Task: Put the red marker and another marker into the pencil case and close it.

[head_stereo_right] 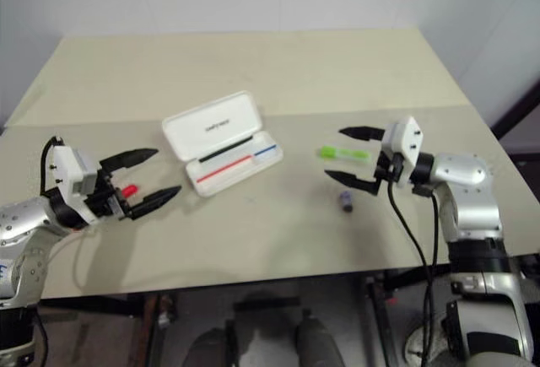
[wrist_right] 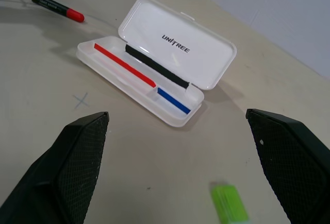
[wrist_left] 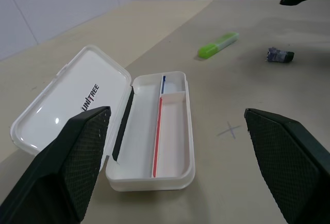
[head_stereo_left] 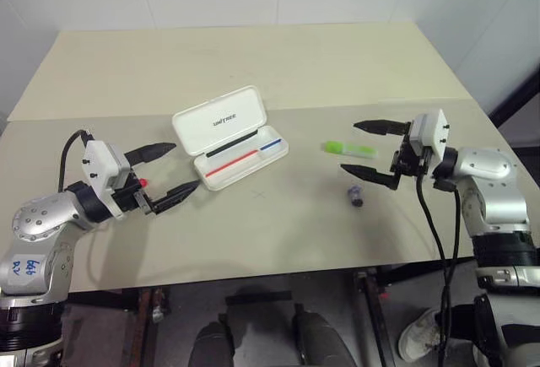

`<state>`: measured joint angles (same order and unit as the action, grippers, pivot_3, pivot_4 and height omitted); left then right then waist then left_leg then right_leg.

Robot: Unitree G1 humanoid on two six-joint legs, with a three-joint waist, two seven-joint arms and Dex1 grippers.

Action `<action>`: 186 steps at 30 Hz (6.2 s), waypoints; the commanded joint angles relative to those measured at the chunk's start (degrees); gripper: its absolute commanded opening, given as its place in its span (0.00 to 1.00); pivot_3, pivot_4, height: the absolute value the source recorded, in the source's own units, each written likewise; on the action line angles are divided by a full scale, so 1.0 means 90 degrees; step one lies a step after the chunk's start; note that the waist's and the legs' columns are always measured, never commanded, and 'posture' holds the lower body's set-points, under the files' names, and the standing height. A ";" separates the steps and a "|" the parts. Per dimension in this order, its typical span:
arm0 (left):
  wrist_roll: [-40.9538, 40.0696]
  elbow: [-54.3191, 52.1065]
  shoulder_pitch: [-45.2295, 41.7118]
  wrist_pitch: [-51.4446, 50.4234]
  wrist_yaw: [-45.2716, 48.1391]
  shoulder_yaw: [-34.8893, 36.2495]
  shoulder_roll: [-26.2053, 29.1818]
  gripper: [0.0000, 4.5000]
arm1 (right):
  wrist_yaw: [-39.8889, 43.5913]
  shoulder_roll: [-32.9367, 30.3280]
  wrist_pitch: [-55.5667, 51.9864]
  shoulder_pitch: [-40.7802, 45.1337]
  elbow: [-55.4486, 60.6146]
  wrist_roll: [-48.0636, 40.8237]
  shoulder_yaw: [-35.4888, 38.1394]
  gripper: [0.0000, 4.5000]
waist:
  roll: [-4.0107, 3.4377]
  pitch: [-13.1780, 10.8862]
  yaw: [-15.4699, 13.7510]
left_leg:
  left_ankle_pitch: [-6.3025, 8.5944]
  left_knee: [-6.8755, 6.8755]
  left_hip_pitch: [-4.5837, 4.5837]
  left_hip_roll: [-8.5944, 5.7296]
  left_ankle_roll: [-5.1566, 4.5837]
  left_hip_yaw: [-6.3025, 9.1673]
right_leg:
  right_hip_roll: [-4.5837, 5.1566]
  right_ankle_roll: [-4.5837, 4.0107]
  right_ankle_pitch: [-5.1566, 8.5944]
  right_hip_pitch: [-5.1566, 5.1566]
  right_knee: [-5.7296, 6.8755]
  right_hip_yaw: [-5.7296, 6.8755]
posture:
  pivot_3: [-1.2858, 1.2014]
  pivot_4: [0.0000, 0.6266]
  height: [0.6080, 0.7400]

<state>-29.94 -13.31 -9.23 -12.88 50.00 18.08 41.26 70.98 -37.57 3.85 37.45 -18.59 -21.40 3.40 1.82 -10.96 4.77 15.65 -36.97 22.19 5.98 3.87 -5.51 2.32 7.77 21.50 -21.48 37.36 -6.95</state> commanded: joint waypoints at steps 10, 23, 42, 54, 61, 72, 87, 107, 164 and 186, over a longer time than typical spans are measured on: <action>0.0204 -0.0294 0.0041 0.0003 -0.0254 -0.0195 -0.0055 0.99 | 0.0116 0.0254 0.0083 0.0187 0.0111 -0.0012 -0.0077 1.00 | 0.0000 -0.0002 0.0005 | 0.0000 -0.0001 0.0000 -0.0001 0.0000 0.0000 | 0.0000 0.0000 0.0000 0.0000 0.0001 0.0000 | 0.52 0.24 1.00; 0.1221 0.0720 -0.1044 -0.0087 -0.0448 -0.1374 -0.0243 0.63 | -0.0326 0.0741 -0.0087 -0.0439 0.1093 -0.0162 -0.0083 1.00 | -0.0001 -0.0003 -0.0007 | 0.0000 -0.0010 0.0000 -0.0002 0.0000 0.0001 | 0.0000 0.0002 -0.0001 0.0000 0.0007 0.0000 | 0.52 0.24 1.00; 0.2242 0.2484 -0.2434 -0.0269 0.0174 -0.2638 -0.0358 0.63 | -0.0867 0.0732 -0.0824 -0.1116 0.2769 -0.0443 -0.0032 1.00 | -0.0001 -0.0004 -0.0040 | 0.0000 -0.0016 0.0003 -0.0005 0.0001 0.0002 | -0.0001 0.0003 -0.0001 -0.0001 0.0011 0.0002 | 0.52 0.24 1.00; 0.2896 0.3398 -0.3370 -0.0533 0.0345 -0.3221 -0.0594 0.63 | -0.1178 0.0751 -0.0813 -0.1091 0.3042 -0.0446 -0.0043 1.00 | -0.0001 -0.0004 -0.0051 | -0.0001 -0.0031 0.0002 -0.0006 0.0001 0.0002 | -0.0001 0.0012 -0.0006 -0.0001 0.0024 -0.0001 | 0.52 0.24 1.00; 0.3199 0.3625 -0.3662 -0.0820 0.0512 -0.3545 -0.0699 0.35 | -0.1178 0.0676 -0.0788 -0.0926 0.3044 -0.0451 0.0011 1.00 | -0.0001 -0.0004 -0.0060 | -0.0001 -0.0031 0.0003 -0.0007 0.0000 0.0002 | -0.0001 0.0013 -0.0007 0.0000 0.0024 -0.0002 | 0.52 0.24 1.00; 0.3318 0.3506 -0.3594 -0.0814 0.0562 -0.3599 -0.0834 0.01 | -0.1186 0.0639 -0.0772 -0.0715 0.3022 -0.0440 0.0027 1.00 | -0.0002 -0.0004 -0.0163 | -0.0001 -0.0041 -0.0001 -0.0007 0.0000 0.0000 | -0.0001 0.0015 -0.0008 0.0003 0.0031 -0.0007 | 0.52 0.24 1.00; 0.2980 0.2121 -0.2471 0.0924 0.1827 -0.3454 -0.0203 0.01 | -0.1169 0.0803 -0.0743 -0.0726 0.2826 -0.0412 -0.0116 1.00 | -0.0002 -0.0004 -0.0174 | 0.0001 -0.0012 0.0003 -0.0004 -0.0002 -0.0005 | 0.0000 0.0008 -0.0004 -0.0004 0.0003 -0.0004 | 0.52 0.24 1.00; 0.3081 0.2993 -0.2602 0.1871 0.1644 -0.3335 -0.0553 0.35 | -0.1177 0.0878 -0.0815 -0.0652 0.2795 -0.0431 -0.0245 1.00 | -0.0001 -0.0004 -0.0176 | 0.0004 -0.0038 0.0002 -0.0005 -0.0008 -0.0004 | 0.0000 0.0013 -0.0007 0.0001 0.0022 -0.0006 | 0.52 0.24 1.00; 0.1366 0.1887 0.1766 0.1367 0.0013 0.1821 0.0550 1.00 | 0.1828 0.0060 -0.0447 0.0462 0.0301 -0.0467 -0.0571 1.00 | -0.0001 -0.0011 0.0016 | 0.0016 -0.0009 0.0001 -0.0002 -0.0023 -0.0003 | 0.0009 -0.0006 0.0002 -0.0003 0.0006 0.0012 | 0.52 0.24 1.00; 0.1283 0.4687 0.0318 0.2300 0.0851 0.0677 0.0473 0.55 | 0.1687 -0.0493 -0.0484 -0.0040 0.0840 -0.0446 -0.0429 1.00 | 0.0001 -0.0011 0.0009 | 0.0019 -0.0024 -0.0001 0.0002 -0.0016 -0.0007 | 0.0010 -0.0006 0.0003 -0.0005 0.0023 0.0020 | 0.52 0.24 1.00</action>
<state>-17.97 27.76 -6.32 7.68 57.79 23.88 45.36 85.98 -40.77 -0.28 37.21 -13.22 -24.16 -2.53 1.83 -11.07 4.85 15.82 -37.21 22.18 5.99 3.73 -5.56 2.41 7.71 21.52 -21.53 37.61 -6.77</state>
